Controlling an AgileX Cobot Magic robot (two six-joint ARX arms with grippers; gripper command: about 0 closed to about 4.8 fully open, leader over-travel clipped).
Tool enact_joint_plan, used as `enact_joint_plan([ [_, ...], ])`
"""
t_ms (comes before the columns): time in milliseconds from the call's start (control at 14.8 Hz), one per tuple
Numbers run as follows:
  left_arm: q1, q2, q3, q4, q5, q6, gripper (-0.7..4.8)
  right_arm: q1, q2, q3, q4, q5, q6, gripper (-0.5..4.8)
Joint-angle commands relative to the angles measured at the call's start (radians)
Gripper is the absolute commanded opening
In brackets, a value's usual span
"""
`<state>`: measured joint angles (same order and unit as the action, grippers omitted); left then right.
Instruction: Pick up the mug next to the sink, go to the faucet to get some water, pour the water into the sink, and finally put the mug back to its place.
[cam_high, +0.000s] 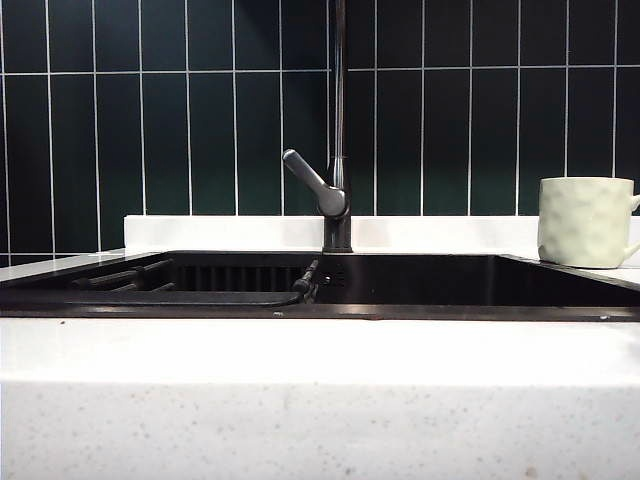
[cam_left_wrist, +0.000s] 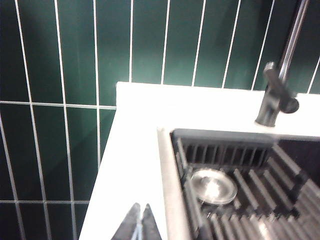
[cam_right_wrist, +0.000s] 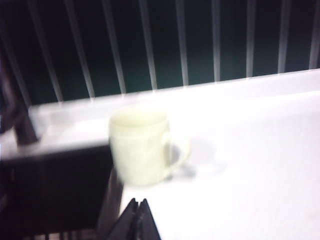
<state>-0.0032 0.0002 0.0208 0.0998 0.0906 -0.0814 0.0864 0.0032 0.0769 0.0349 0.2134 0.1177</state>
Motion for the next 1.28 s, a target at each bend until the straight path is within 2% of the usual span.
enact_joint_plan([
  [68, 0.0, 0.002, 0.063, 0.01, 0.03, -0.024, -0.05, 0.0, 0.031, 0.118, -0.085, 0.04, 0.01, -0.06],
  [338, 0.0, 0.097, 0.155, 0.006, 0.071, -0.031, -0.05, 0.0, 0.25, 0.285, -0.174, 0.048, 0.01, -0.06],
  [608, 0.0, 0.338, 0.313, 0.023, 0.093, -0.022, -0.05, -0.005, 0.609, 0.46, -0.193, 0.046, 0.001, -0.06],
  [811, 0.0, 0.486, 0.364, 0.146, 0.171, -0.024, -0.05, -0.005, 0.742, 0.507, -0.184, 0.047, 0.002, 0.01],
  [879, 0.0, 0.516, 0.364, 0.203, 0.199, -0.024, -0.04, -0.006, 0.753, 0.507, -0.175, 0.077, 0.001, 0.05],
  [946, 0.0, 0.544, 0.365, 0.235, 0.224, -0.024, -0.01, -0.014, 0.766, 0.506, -0.166, 0.111, -0.014, 0.34],
  [1014, -0.001, 0.576, 0.365, 0.247, 0.232, -0.024, 0.38, -0.043, 0.793, 0.506, -0.133, 0.106, -0.052, 0.65],
  [1149, 0.0, 0.62, 0.365, 0.254, 0.232, -0.023, 0.57, -0.097, 0.842, 0.506, -0.08, 0.097, -0.071, 0.7],
  [1284, 0.0, 0.662, 0.365, 0.291, 0.234, -0.02, 0.58, -0.158, 0.9, 0.505, -0.042, 0.014, -0.069, 1.56],
])
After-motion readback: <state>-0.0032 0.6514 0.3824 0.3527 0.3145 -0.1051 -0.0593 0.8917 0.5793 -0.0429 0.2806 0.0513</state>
